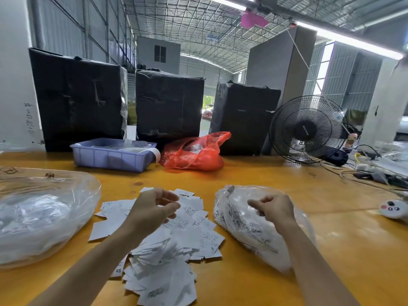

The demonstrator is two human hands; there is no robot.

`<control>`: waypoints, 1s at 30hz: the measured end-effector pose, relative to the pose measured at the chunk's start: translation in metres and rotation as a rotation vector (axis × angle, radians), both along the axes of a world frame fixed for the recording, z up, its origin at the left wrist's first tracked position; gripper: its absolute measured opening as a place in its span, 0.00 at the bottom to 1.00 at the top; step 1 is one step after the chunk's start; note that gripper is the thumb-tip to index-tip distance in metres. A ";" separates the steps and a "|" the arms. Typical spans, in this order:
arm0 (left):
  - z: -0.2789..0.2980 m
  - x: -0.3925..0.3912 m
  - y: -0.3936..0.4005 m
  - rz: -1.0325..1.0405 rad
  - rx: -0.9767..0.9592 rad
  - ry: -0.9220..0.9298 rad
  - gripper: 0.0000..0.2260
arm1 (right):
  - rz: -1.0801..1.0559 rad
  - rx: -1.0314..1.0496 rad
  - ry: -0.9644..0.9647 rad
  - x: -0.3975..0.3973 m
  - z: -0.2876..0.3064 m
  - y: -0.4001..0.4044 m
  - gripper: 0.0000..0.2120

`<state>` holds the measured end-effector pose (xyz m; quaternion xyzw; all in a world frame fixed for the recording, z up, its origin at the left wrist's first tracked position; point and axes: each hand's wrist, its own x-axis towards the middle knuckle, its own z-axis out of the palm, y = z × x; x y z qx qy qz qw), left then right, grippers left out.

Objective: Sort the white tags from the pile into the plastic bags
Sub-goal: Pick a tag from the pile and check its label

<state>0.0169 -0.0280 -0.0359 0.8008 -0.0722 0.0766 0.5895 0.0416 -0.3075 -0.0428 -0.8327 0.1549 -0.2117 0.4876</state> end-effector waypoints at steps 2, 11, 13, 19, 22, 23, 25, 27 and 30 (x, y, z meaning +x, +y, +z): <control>0.000 0.000 -0.001 -0.008 -0.003 0.005 0.03 | 0.008 0.318 -0.092 -0.001 0.006 0.000 0.12; 0.000 0.000 0.000 -0.026 -0.035 0.025 0.03 | -0.047 -0.156 -0.138 0.004 0.004 0.012 0.05; 0.000 0.000 0.000 -0.029 -0.032 0.029 0.03 | -0.018 -0.318 -0.033 0.003 0.001 0.013 0.06; 0.003 0.000 -0.001 -0.045 -0.088 -0.001 0.02 | 0.185 0.387 -0.255 -0.012 0.027 0.022 0.14; 0.009 -0.001 -0.002 -0.078 -0.175 -0.033 0.12 | 0.572 0.608 -0.134 -0.024 0.039 0.052 0.18; 0.011 -0.002 -0.002 -0.112 -0.189 -0.031 0.17 | 0.666 0.556 -0.079 -0.027 0.038 0.065 0.18; 0.013 -0.005 -0.001 -0.218 -0.199 0.009 0.26 | 0.766 0.405 -0.020 -0.031 0.031 0.090 0.16; 0.013 -0.007 0.002 -0.330 -0.161 0.088 0.31 | 0.784 0.289 -0.049 -0.032 0.021 0.110 0.09; 0.009 -0.007 0.005 -0.364 0.016 0.127 0.21 | 0.724 0.230 -0.140 -0.031 0.012 0.123 0.06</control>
